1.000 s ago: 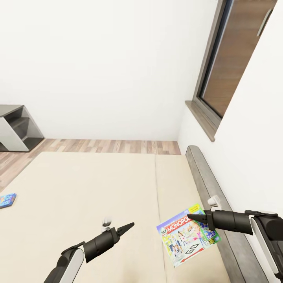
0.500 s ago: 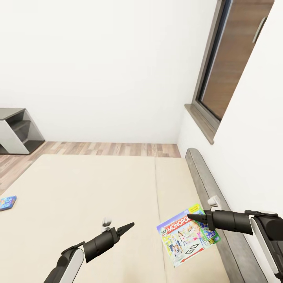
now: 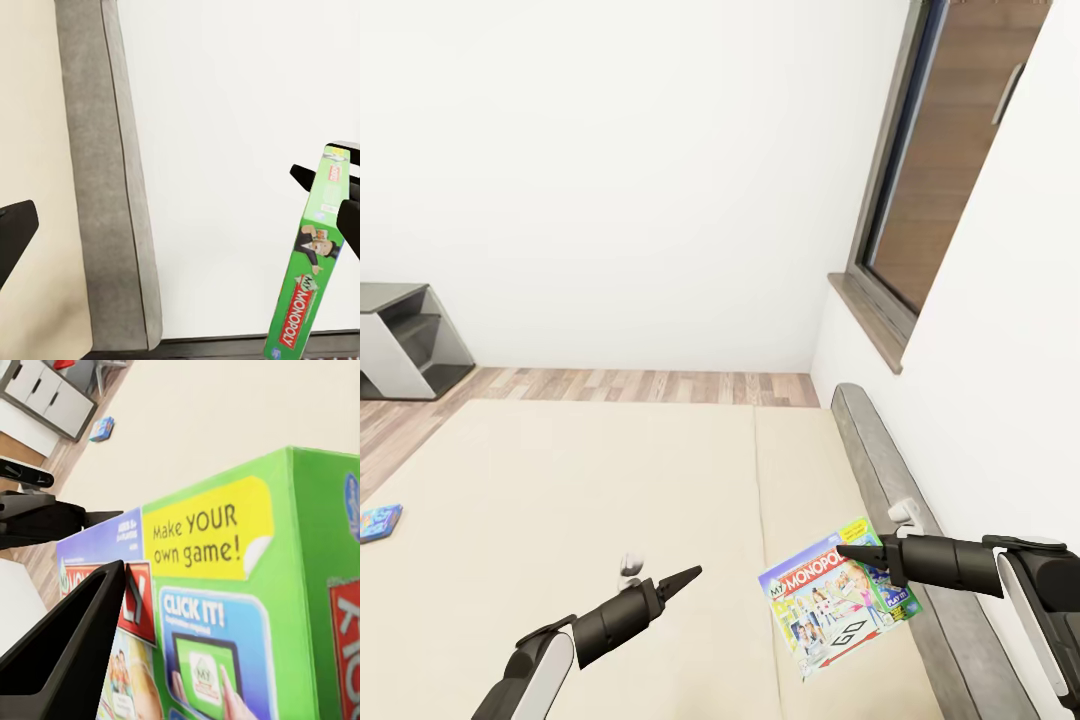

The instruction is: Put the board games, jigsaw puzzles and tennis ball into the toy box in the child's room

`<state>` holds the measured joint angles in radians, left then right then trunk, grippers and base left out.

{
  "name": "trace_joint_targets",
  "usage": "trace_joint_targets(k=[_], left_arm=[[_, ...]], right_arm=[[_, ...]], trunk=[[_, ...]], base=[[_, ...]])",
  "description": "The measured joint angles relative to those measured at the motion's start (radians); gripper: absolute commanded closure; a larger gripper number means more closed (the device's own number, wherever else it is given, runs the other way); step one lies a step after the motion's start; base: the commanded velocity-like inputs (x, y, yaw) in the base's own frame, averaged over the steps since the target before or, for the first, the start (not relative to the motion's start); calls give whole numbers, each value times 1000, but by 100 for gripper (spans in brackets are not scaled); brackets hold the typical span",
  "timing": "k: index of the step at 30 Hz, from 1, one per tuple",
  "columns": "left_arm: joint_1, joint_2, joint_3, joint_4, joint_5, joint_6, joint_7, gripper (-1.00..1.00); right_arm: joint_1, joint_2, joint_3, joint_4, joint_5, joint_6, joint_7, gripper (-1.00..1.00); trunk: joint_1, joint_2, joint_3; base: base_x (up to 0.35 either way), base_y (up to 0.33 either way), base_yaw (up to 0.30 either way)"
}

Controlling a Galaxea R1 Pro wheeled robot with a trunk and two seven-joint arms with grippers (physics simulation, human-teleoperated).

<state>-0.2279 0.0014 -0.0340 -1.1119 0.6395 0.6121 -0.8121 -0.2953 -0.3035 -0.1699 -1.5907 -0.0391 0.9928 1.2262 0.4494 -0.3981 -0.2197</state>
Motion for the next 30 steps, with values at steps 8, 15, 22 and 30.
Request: trace_joint_targets(k=[8,15,22,30], left_arm=[[0,0,0,0,0,0,0,-100],[0,0,0,0,0,0,0,-100],[0,0,0,0,0,0,0,-100],[0,0,0,0,1,0,0,-100]], right_arm=[[0,0,0,0,-1,0,0,100],[0,0,0,0,0,0,0,100],[0,0,0,0,0,0,0,100],[0,0,0,0,0,0,0,100]], trunk=[[0,0,13],[0,0,25],[0,0,36],[0,0,49]], base=[[0,0,0],[0,0,0],[0,0,0],[0,0,0]])
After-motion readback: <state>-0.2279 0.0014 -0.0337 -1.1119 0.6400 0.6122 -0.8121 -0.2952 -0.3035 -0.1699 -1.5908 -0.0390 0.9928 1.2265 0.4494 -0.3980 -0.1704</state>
